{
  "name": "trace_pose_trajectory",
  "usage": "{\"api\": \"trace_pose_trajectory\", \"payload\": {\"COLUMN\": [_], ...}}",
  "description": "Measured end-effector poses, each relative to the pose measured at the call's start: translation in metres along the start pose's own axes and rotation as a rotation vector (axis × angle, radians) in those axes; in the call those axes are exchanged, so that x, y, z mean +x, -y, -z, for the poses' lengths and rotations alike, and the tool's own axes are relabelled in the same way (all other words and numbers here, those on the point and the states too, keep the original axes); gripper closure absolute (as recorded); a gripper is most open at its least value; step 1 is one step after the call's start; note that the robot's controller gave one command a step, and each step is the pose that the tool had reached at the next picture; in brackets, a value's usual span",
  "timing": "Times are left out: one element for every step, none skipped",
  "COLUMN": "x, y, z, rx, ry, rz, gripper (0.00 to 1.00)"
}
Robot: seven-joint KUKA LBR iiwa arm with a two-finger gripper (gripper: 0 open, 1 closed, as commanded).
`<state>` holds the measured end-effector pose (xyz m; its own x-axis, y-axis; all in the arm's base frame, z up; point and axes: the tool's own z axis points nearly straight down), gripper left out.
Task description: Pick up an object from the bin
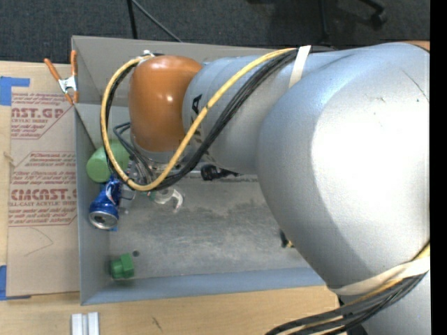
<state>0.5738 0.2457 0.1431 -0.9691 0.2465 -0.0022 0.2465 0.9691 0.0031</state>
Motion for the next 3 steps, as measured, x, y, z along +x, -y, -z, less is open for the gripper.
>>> {"api": "trace_pose_trajectory", "payload": {"x": [-0.028, 0.001, 0.064], "y": [0.035, 0.011, 0.021], "z": [0.015, -0.022, 0.006], "rx": [0.003, 0.004, 0.003], "ry": [0.002, -0.004, -0.004], "rz": [-0.007, 0.005, -0.213], "gripper": [1.00, 1.00, 1.00]}}
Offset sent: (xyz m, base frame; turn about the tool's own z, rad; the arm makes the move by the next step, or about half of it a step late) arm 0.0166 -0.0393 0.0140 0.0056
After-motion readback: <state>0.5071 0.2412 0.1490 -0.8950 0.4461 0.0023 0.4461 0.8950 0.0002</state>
